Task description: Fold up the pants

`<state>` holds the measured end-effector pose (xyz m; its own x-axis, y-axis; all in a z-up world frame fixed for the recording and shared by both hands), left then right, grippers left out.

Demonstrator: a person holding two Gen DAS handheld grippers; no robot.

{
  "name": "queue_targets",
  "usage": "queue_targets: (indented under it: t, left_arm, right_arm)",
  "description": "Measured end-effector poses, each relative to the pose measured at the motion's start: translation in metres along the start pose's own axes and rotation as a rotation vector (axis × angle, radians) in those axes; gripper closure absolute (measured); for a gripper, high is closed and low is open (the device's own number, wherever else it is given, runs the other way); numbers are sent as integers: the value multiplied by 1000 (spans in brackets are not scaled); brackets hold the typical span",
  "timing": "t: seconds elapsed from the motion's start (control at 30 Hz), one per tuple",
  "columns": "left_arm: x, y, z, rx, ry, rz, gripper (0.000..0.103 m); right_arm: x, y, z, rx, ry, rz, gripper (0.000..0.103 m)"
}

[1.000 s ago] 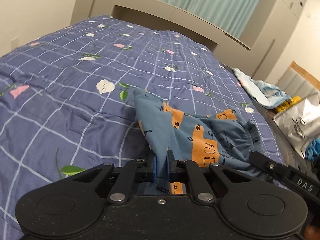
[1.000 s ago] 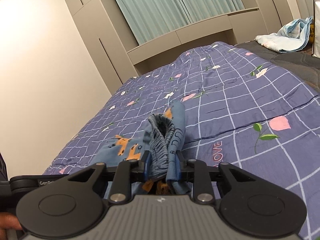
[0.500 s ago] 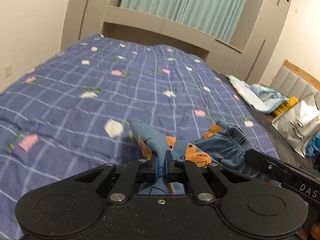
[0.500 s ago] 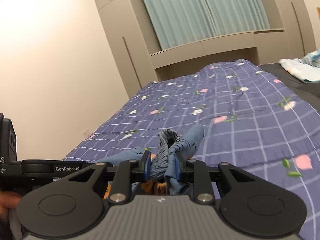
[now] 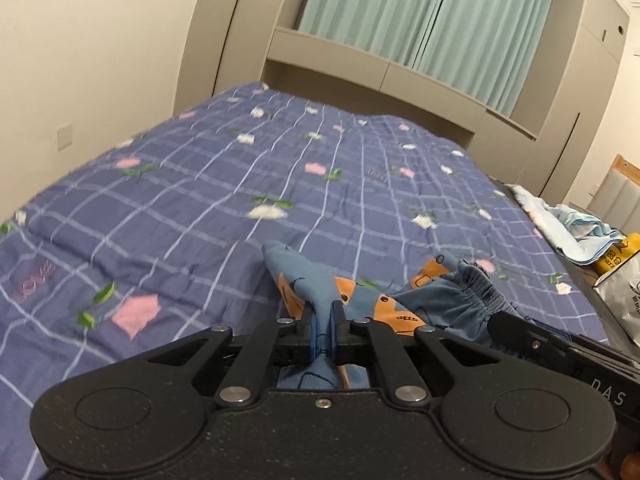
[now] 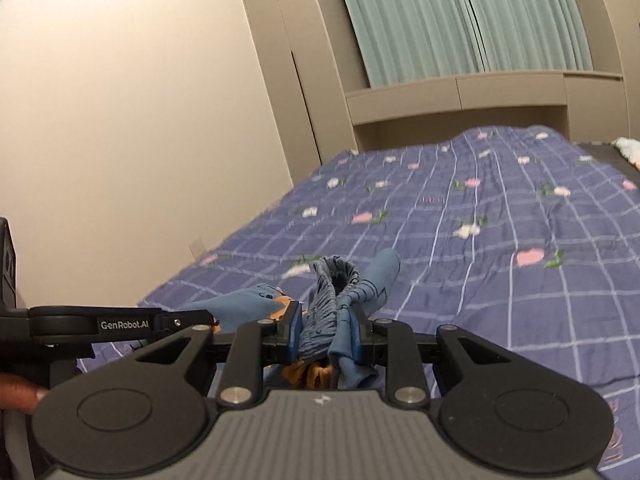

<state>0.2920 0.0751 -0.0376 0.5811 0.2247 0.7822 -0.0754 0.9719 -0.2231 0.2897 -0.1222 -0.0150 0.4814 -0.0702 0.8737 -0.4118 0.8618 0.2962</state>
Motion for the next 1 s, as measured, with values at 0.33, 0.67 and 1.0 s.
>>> queue_targets:
  t: [0.33, 0.67, 1.0]
  left_arm:
    - [-25, 5, -6, 1, 8, -2, 97]
    - [-33, 10, -9, 21, 29, -14, 94]
    - [-43, 15, -11, 44, 51, -14, 83]
  right_arm:
    - [-36, -25, -1, -52, 62, -53, 75]
    - [-44, -31, 1, -70, 68, -85, 75]
    - [-55, -39, 3, -92, 83, -111, 74]
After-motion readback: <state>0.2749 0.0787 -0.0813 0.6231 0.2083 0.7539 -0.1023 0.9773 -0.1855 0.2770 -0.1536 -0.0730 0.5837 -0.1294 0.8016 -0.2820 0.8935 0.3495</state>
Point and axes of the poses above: each gripper's, at about its wrist camera, not at the fingertips, and z roughly against the way its jaws point, y to its left, x to its top, the point moved 8 cm from there along -z, roughly the way its jaws point, and after that the axes turned 7 degrees about x, right-handed, at the moved point
